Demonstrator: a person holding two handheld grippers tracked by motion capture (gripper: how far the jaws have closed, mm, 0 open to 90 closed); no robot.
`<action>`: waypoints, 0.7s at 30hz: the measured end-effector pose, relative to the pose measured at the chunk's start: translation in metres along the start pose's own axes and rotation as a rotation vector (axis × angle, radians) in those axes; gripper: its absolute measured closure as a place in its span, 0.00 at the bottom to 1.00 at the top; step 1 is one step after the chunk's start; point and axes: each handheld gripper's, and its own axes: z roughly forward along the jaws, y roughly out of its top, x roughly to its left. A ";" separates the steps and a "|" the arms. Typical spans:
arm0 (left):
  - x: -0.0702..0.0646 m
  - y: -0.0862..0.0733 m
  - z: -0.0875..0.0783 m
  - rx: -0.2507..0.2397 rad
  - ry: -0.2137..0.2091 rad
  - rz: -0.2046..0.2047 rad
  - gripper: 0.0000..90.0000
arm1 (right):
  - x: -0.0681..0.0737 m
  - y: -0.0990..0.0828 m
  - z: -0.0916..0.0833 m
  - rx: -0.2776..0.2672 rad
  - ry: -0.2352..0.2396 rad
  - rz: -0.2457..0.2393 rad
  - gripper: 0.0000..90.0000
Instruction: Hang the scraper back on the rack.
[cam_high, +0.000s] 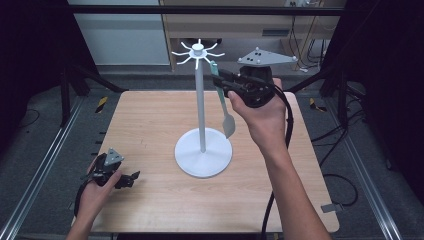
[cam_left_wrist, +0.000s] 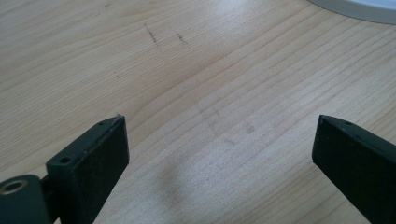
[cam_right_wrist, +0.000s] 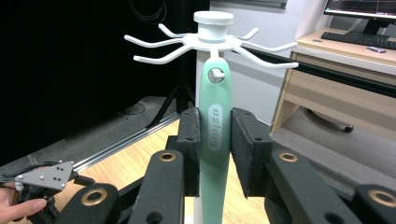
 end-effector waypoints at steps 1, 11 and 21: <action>0.000 0.000 0.000 0.000 0.000 0.000 0.04 | 0.000 0.000 0.000 0.000 0.000 0.000 0.82; -0.001 0.000 0.000 0.000 0.000 -0.001 0.04 | 0.000 -0.001 0.004 0.002 0.001 0.003 0.82; -0.001 0.000 0.000 0.001 0.000 0.000 0.04 | 0.001 -0.001 0.005 0.006 -0.003 0.000 0.82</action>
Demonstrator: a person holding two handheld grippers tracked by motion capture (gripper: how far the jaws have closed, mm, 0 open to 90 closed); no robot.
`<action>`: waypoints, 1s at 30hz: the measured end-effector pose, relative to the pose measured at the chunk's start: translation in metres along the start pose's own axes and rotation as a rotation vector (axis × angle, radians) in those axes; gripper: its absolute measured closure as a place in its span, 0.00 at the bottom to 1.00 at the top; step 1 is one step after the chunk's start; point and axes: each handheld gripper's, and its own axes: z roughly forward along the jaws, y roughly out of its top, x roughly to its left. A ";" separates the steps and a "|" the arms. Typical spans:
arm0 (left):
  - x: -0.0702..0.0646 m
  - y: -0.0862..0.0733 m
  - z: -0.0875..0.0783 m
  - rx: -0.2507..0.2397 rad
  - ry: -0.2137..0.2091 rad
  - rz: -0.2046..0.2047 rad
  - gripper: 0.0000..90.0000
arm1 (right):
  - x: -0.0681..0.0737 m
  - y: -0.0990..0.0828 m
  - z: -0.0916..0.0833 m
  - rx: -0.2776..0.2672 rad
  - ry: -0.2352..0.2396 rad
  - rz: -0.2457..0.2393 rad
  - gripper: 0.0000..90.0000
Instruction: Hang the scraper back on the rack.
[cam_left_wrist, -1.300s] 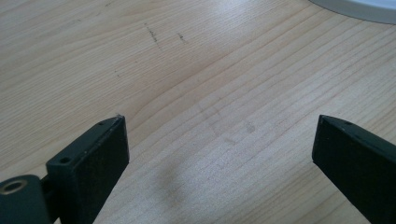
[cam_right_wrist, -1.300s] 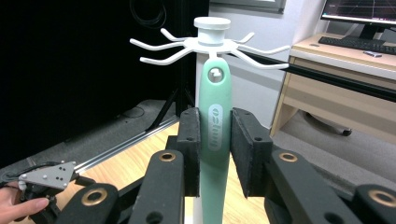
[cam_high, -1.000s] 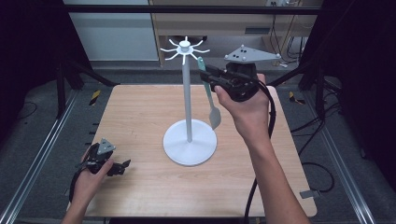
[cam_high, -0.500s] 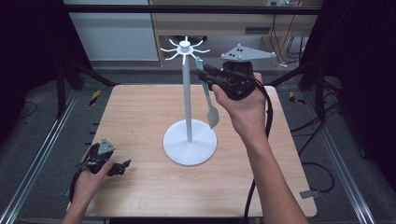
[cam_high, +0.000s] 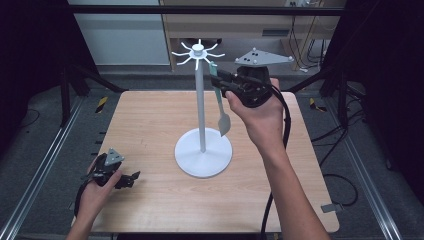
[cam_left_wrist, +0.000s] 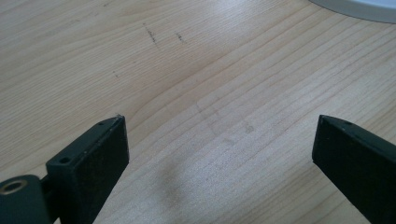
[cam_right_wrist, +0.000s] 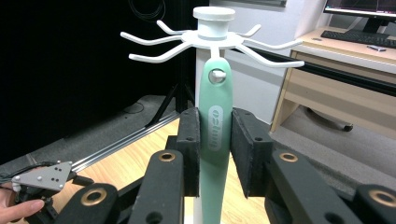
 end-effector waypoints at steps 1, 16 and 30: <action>0.000 0.000 0.000 -0.001 0.000 -0.001 0.04 | 0.000 0.000 0.000 0.001 -0.003 0.001 0.82; 0.001 0.000 0.000 -0.002 0.002 0.000 0.04 | 0.001 0.001 0.004 0.005 -0.015 0.006 0.82; 0.001 0.000 0.000 -0.001 0.001 0.002 0.04 | 0.001 0.001 0.004 0.001 -0.010 0.014 0.81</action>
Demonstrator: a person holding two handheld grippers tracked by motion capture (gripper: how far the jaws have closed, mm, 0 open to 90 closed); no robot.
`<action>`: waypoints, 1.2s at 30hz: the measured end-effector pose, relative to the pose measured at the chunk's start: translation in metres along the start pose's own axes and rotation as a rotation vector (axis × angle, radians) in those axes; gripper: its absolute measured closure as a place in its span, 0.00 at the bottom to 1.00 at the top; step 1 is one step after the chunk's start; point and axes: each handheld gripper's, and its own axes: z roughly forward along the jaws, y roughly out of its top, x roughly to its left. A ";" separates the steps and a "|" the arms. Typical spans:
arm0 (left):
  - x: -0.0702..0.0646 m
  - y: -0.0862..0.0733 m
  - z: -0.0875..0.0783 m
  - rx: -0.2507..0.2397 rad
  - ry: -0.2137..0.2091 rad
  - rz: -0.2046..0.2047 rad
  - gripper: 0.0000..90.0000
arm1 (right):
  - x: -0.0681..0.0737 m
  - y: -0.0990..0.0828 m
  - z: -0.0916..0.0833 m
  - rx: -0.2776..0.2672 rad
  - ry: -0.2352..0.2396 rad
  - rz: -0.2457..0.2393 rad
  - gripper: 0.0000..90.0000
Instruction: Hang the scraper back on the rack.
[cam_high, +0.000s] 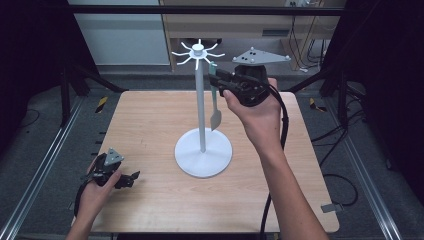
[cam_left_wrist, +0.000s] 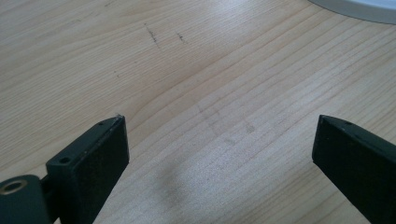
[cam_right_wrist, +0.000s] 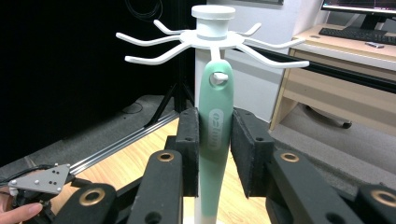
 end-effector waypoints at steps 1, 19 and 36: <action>0.000 0.000 0.000 0.000 0.000 0.001 0.04 | 0.000 0.000 0.000 0.000 0.000 0.000 0.81; -0.001 0.000 0.001 0.003 -0.001 0.000 0.04 | -0.006 -0.006 -0.016 0.026 -0.024 -0.007 0.78; -0.001 0.000 0.001 0.011 -0.001 0.008 0.04 | -0.018 -0.017 -0.026 0.031 -0.120 0.034 0.47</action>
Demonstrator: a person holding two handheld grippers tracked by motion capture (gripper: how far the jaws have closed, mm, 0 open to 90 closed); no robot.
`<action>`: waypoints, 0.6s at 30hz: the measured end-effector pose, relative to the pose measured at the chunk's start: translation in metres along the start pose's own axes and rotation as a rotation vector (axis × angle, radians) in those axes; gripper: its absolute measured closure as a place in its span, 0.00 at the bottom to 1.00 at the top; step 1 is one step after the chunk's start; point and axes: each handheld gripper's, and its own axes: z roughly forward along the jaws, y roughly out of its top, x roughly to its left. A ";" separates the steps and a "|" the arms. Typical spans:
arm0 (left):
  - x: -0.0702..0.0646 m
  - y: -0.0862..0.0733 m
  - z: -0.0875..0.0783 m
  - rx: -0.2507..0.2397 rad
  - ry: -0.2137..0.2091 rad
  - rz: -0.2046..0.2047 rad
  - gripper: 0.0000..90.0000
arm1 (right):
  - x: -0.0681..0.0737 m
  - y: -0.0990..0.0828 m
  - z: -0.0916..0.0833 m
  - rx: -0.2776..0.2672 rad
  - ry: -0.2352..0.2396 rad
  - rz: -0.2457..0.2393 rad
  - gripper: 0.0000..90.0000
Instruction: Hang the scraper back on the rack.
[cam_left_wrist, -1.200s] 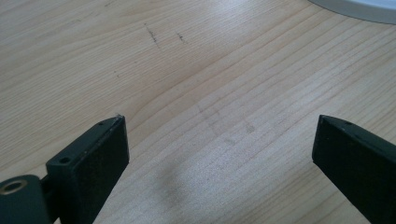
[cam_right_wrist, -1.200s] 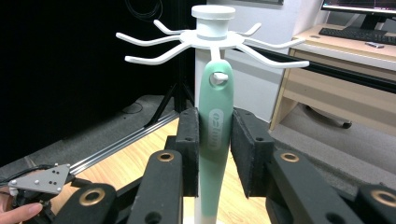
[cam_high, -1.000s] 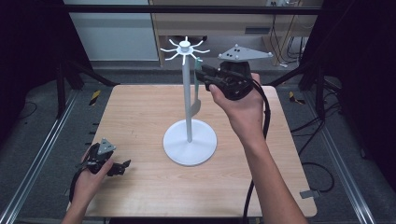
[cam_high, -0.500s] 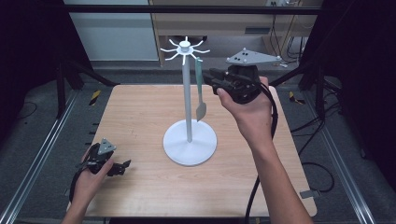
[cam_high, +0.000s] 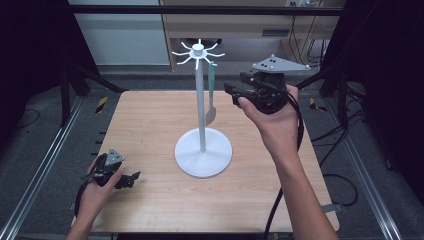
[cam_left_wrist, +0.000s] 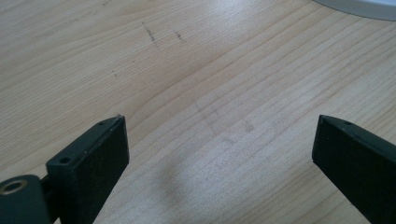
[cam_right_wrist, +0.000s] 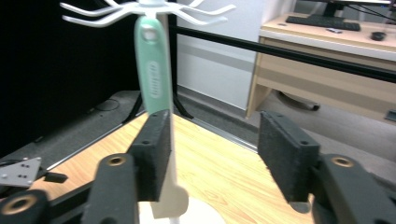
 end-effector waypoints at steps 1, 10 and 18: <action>0.000 0.000 0.000 0.002 0.000 0.002 0.04 | -0.001 -0.001 0.000 0.001 -0.010 0.003 0.45; 0.000 0.000 0.000 0.002 0.005 0.001 0.04 | -0.018 -0.024 -0.003 0.010 -0.088 0.013 0.24; 0.000 0.000 -0.001 0.000 0.010 -0.004 0.04 | -0.031 -0.065 -0.010 0.019 -0.140 0.037 0.11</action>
